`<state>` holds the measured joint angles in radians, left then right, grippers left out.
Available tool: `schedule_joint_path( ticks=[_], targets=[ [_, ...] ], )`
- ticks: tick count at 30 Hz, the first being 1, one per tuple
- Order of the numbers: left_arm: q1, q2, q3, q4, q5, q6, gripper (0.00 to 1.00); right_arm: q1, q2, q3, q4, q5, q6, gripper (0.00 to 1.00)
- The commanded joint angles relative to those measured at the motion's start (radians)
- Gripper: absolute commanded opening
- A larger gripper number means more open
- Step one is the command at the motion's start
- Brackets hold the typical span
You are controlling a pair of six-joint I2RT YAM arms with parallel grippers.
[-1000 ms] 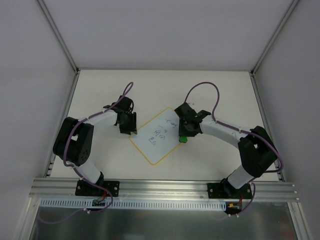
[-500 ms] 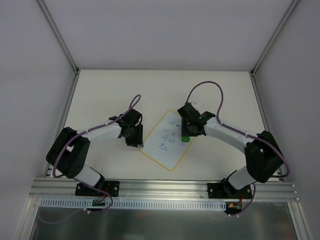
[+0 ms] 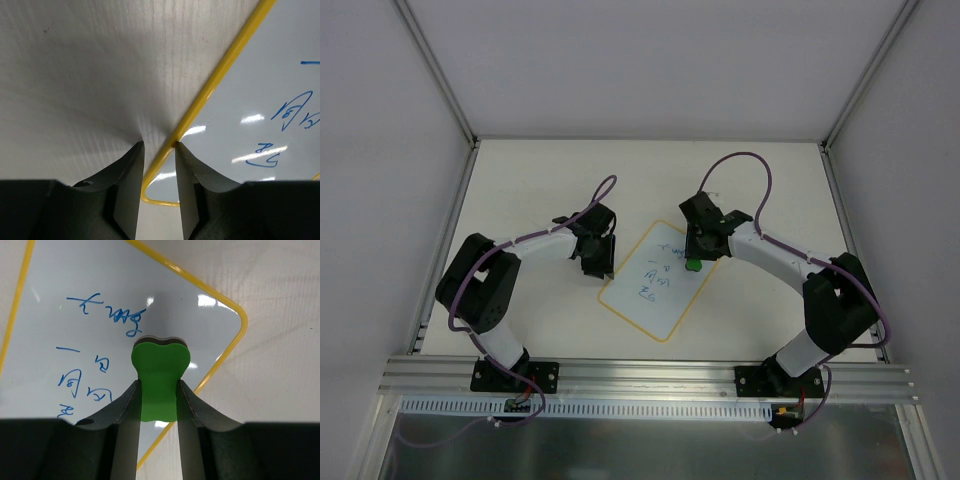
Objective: Erase the whiteboard
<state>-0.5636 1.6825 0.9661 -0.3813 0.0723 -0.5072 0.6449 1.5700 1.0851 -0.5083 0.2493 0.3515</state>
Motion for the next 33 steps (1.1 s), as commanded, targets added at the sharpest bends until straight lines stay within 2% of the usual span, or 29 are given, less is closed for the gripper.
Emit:
schedule_joint_path(
  ticks=[1,4,6,11,22,33],
  targets=[
    [-0.018,0.023,0.019,-0.010,0.001,0.041,0.31,-0.004,0.037,0.048,-0.004,0.015,0.017,0.12],
    [-0.032,0.036,0.020,-0.010,-0.005,0.041,0.29,-0.008,0.076,0.064,-0.004,0.013,0.037,0.12],
    [-0.042,0.049,0.022,-0.010,-0.005,0.035,0.24,-0.014,0.096,0.073,-0.004,0.016,0.061,0.12],
    [-0.058,0.082,0.011,-0.010,-0.005,0.022,0.00,-0.033,0.154,0.087,-0.004,0.030,0.112,0.11],
    [-0.059,0.082,-0.009,-0.010,-0.005,0.018,0.00,-0.036,0.367,0.206,-0.018,0.016,0.196,0.06],
    [-0.070,0.089,-0.006,-0.010,0.000,0.024,0.00,0.053,0.579,0.514,-0.067,-0.047,0.192,0.04]
  ],
)
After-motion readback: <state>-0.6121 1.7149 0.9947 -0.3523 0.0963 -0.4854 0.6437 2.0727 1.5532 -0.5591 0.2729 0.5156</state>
